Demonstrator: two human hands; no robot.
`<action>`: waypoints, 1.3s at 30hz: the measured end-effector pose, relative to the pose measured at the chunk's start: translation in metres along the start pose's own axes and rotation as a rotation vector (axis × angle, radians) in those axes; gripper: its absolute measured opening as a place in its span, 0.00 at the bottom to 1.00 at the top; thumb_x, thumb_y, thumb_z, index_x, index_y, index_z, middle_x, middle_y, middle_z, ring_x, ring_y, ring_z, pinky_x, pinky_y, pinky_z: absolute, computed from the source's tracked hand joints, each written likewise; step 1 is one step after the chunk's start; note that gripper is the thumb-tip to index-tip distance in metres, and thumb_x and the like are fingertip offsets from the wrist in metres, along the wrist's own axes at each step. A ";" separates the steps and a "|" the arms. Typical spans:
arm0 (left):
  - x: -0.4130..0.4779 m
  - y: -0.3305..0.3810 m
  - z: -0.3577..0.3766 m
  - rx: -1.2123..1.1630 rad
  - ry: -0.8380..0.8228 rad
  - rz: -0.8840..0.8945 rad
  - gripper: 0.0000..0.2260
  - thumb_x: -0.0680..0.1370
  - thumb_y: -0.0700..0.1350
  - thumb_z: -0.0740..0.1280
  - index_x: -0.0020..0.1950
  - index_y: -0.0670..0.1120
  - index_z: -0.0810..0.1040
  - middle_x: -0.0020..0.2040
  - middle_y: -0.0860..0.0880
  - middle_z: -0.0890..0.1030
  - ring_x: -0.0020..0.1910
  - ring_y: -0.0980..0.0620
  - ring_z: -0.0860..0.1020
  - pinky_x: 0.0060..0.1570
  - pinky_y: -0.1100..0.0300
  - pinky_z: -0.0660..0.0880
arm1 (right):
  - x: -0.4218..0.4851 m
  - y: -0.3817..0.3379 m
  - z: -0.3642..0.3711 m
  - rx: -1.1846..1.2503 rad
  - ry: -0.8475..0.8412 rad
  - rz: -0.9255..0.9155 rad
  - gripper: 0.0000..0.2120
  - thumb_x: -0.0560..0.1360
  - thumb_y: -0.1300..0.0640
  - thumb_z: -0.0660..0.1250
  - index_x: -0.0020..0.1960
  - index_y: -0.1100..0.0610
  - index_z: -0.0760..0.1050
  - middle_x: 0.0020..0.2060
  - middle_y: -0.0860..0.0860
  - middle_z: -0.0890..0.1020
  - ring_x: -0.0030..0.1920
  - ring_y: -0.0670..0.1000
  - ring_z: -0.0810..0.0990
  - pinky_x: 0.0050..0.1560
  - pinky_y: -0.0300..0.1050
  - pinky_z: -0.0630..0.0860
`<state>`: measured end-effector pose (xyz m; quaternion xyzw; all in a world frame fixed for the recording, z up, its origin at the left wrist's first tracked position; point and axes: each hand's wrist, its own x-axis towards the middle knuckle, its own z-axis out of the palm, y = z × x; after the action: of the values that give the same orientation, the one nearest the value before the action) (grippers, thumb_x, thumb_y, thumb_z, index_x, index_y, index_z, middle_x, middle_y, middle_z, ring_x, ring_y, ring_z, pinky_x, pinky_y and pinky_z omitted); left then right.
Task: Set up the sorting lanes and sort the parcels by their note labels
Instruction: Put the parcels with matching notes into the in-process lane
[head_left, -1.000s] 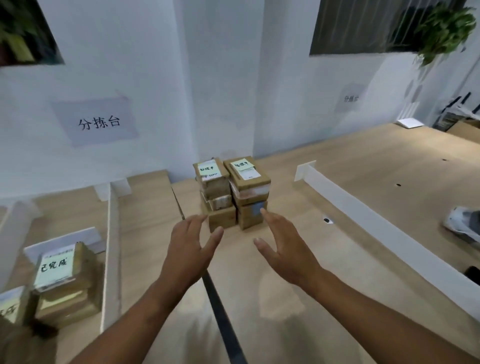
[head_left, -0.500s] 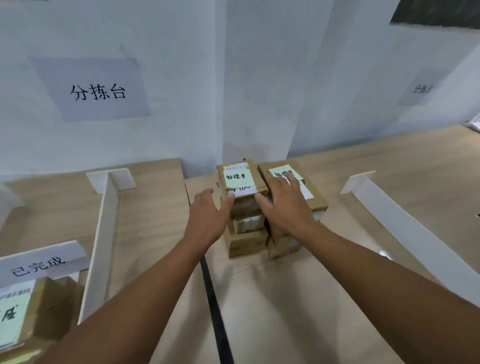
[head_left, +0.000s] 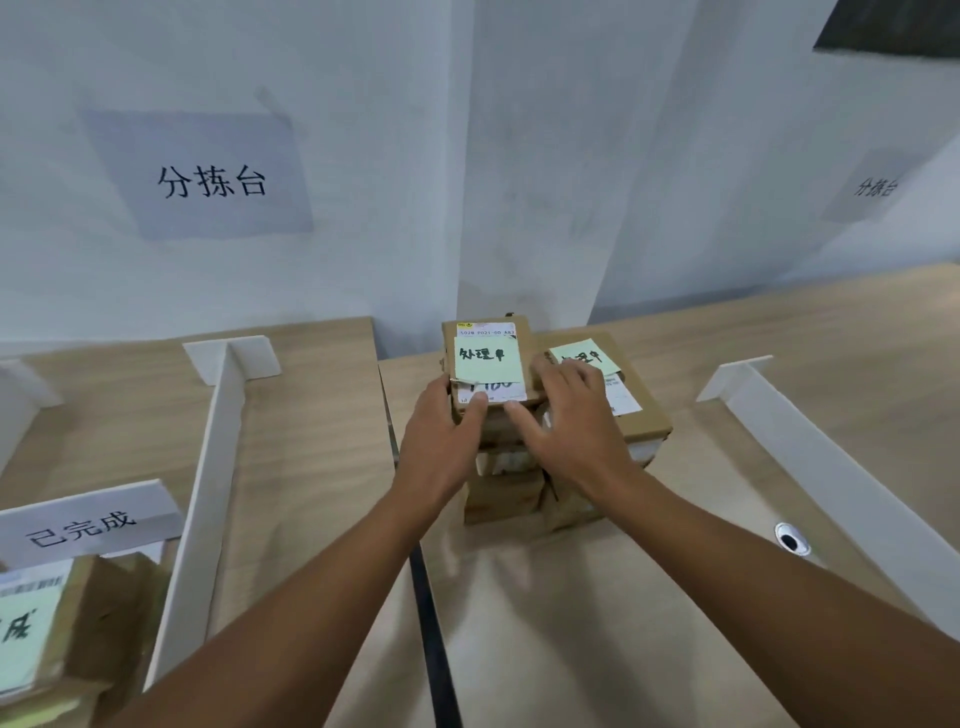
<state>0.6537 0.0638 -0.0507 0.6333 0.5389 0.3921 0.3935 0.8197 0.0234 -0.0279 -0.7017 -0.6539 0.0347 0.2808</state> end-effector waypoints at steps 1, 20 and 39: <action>-0.014 0.008 -0.008 -0.038 0.017 0.019 0.19 0.82 0.56 0.63 0.73 0.56 0.70 0.67 0.58 0.77 0.63 0.58 0.75 0.56 0.60 0.71 | -0.011 -0.009 -0.009 0.092 0.023 0.015 0.33 0.76 0.37 0.61 0.76 0.54 0.64 0.65 0.50 0.74 0.68 0.52 0.65 0.67 0.54 0.70; -0.435 0.055 -0.220 0.006 0.268 0.101 0.30 0.74 0.59 0.69 0.72 0.72 0.61 0.70 0.68 0.72 0.67 0.65 0.73 0.58 0.60 0.76 | -0.315 -0.220 -0.092 0.763 -0.158 -0.345 0.41 0.73 0.52 0.75 0.79 0.53 0.56 0.68 0.50 0.70 0.68 0.44 0.73 0.52 0.37 0.80; -0.715 -0.026 -0.506 0.103 0.664 -0.005 0.32 0.75 0.60 0.70 0.76 0.69 0.61 0.66 0.69 0.77 0.66 0.65 0.75 0.57 0.59 0.78 | -0.529 -0.544 -0.027 0.789 -0.457 -0.665 0.41 0.71 0.36 0.66 0.79 0.36 0.52 0.73 0.39 0.62 0.72 0.39 0.66 0.68 0.41 0.69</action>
<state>0.0982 -0.6037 0.0669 0.4889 0.6581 0.5483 0.1650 0.2674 -0.4892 0.0654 -0.2745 -0.8215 0.3373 0.3689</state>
